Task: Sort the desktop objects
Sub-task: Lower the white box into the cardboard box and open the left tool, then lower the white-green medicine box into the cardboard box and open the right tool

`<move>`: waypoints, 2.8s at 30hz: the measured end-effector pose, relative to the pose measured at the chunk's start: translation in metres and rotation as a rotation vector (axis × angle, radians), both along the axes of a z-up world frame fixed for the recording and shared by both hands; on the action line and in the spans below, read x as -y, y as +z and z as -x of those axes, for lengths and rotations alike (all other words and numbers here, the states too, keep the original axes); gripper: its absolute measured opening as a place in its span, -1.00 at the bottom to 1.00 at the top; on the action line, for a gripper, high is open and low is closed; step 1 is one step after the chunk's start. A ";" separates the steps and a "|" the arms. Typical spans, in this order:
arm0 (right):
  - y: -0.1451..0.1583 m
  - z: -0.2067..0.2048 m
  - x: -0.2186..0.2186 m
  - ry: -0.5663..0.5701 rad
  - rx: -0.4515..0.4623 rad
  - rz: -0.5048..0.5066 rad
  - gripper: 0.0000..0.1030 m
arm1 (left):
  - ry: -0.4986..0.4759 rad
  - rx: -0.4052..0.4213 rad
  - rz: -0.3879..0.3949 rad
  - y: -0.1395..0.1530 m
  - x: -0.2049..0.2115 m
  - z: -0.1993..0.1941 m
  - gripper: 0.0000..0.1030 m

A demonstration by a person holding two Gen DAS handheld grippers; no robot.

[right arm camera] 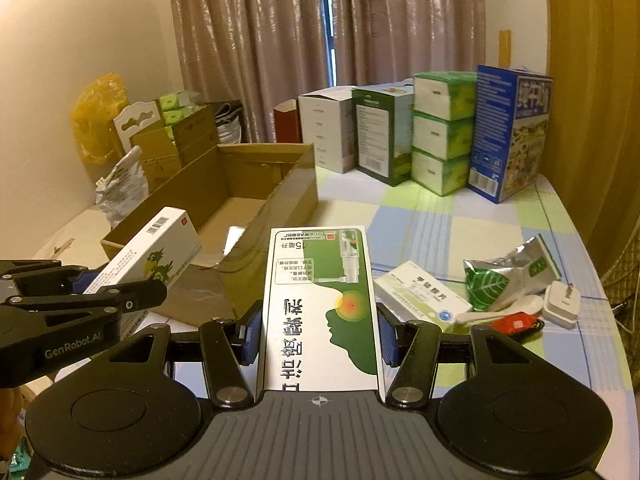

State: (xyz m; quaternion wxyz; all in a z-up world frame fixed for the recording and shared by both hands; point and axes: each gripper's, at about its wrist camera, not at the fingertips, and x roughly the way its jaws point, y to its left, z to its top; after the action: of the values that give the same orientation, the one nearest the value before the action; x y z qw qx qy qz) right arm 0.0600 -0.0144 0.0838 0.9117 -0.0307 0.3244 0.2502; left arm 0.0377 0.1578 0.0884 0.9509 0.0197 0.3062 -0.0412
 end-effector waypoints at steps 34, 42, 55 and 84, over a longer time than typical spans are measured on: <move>-0.002 -0.113 -0.158 0.141 -0.036 -0.031 0.02 | 0.077 -0.007 -0.037 0.007 -0.143 -0.125 -0.59; -0.023 -0.134 -0.164 0.123 -0.069 -0.028 0.02 | 0.045 -0.037 -0.040 -0.017 -0.144 -0.154 -0.58; -0.032 -0.142 -0.171 0.124 -0.085 -0.053 0.02 | 0.097 -0.029 -0.007 -0.029 -0.161 -0.150 -0.48; -0.004 -0.081 -0.102 0.062 -0.068 -0.128 0.56 | 0.142 -0.006 0.018 0.000 -0.133 -0.078 -0.03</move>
State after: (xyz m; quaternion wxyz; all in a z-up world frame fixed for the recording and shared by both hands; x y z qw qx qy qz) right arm 0.1407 0.0872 0.0801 0.8922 0.0262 0.3373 0.2993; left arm 0.1156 0.2908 0.0888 0.9506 -0.0106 0.3094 0.0238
